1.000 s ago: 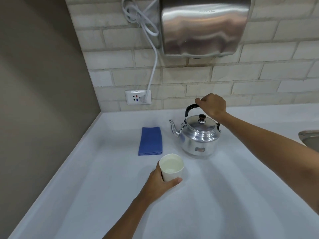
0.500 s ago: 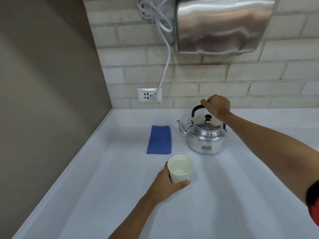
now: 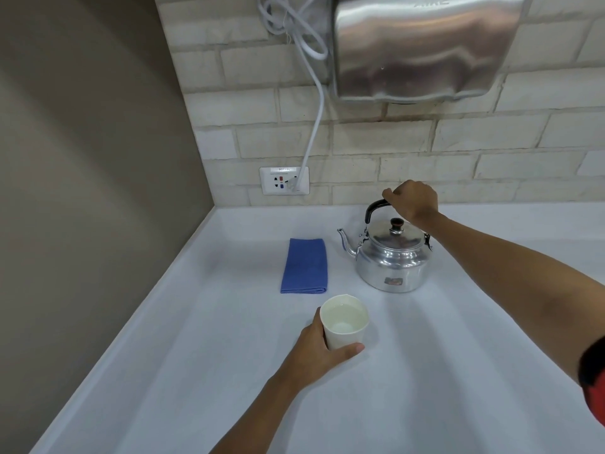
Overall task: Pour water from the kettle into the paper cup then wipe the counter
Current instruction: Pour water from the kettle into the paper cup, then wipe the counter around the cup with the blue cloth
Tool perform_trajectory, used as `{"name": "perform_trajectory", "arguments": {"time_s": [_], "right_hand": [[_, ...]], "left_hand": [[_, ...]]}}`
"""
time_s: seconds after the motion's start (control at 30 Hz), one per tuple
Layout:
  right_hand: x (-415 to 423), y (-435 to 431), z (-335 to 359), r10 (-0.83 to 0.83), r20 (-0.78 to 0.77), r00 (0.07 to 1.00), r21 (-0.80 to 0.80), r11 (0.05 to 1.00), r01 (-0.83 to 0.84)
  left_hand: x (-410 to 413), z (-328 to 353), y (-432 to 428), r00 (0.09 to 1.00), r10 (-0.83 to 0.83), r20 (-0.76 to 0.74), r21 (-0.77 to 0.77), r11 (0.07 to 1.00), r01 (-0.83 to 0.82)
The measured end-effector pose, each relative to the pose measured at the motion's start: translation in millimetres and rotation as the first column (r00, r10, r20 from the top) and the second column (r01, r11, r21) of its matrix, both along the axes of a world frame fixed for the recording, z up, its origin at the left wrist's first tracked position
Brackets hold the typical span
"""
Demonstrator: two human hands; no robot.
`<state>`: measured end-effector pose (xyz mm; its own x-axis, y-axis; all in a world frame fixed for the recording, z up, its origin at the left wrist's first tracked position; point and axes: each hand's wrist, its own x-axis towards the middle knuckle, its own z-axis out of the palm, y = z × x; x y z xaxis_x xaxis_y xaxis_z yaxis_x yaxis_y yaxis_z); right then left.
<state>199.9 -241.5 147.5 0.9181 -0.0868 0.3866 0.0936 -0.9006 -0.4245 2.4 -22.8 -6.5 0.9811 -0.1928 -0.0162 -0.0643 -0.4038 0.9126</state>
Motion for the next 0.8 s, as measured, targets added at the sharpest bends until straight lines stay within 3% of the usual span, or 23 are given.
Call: {"name": "perform_trajectory", "arguments": {"time_s": [0.23,0.33,0.43,0.5,0.57,0.7,0.8], "right_hand": [[-9,1,1,0.002,-0.047,0.999,-0.036,0.999,-0.004],[-30,9,-7,0.036,0.17,0.985,-0.112,0.994,-0.017],[-72,16,-31,0.12,0.405,0.906,-0.094,0.992,-0.089],[-106,16,-57,0.206,0.43,0.879,-0.094,0.979,-0.184],[-138,12,-90,0.277,0.337,0.9,-0.091,0.961,-0.261],[-176,9,-151,0.272,-0.094,0.958,-0.095,0.955,-0.281],[-183,16,-171,0.19,-0.194,0.962,-0.165,0.961,-0.223]], "left_hand": [[0,-1,1,1.0,0.002,-0.002,-0.01,1.0,-0.002],[0,2,2,1.0,-0.014,-0.004,-0.008,1.0,0.014],[-2,5,7,0.996,-0.08,-0.034,0.009,0.997,0.08],[-7,7,19,0.99,-0.134,-0.04,0.046,0.99,0.136],[-12,7,38,0.989,-0.146,-0.034,0.089,0.985,0.149],[-10,16,77,0.999,-0.051,0.009,0.185,0.982,0.048],[15,31,88,0.996,0.033,0.082,0.215,0.975,-0.05]]}}
